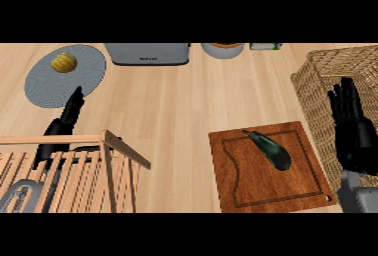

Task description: Pick the eggplant from the cutting board and place it in the basket

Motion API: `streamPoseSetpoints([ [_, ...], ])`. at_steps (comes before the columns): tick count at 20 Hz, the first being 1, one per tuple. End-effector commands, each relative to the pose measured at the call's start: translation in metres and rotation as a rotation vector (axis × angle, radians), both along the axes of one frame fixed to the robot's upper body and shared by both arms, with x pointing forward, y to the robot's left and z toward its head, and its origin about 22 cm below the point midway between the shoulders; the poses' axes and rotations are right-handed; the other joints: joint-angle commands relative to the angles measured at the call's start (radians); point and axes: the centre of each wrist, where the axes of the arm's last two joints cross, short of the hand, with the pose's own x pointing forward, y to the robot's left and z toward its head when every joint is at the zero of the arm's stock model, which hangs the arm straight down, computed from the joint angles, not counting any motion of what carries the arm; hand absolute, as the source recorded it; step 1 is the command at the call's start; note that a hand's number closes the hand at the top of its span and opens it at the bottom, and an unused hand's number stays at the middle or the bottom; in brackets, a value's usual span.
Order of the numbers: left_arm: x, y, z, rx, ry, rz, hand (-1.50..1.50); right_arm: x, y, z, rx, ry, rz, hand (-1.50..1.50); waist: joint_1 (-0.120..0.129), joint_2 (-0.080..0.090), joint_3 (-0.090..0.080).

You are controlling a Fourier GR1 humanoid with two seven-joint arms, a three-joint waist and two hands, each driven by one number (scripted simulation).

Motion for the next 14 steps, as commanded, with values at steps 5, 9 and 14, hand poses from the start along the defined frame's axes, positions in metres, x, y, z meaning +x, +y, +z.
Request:
streamPoseSetpoints([
  [5, -0.003, -0.041, 0.000, -0.261, -0.073, 0.017, 0.00, 0.020, -0.023, 0.025, -0.087, 0.230, 0.349, 1.50, 0.038, -0.011, 0.000],
  [9, -0.013, -0.057, -0.011, -0.370, -0.015, -0.038, 0.00, 0.006, 0.065, 0.003, -0.200, 0.169, 0.760, 1.50, 0.058, -0.011, 0.001],
  [14, -0.019, -0.045, 0.002, -0.376, -0.024, 0.011, 0.00, -0.020, 0.108, 0.002, -0.333, 0.263, 0.462, -1.50, 0.014, -0.022, -0.001],
])
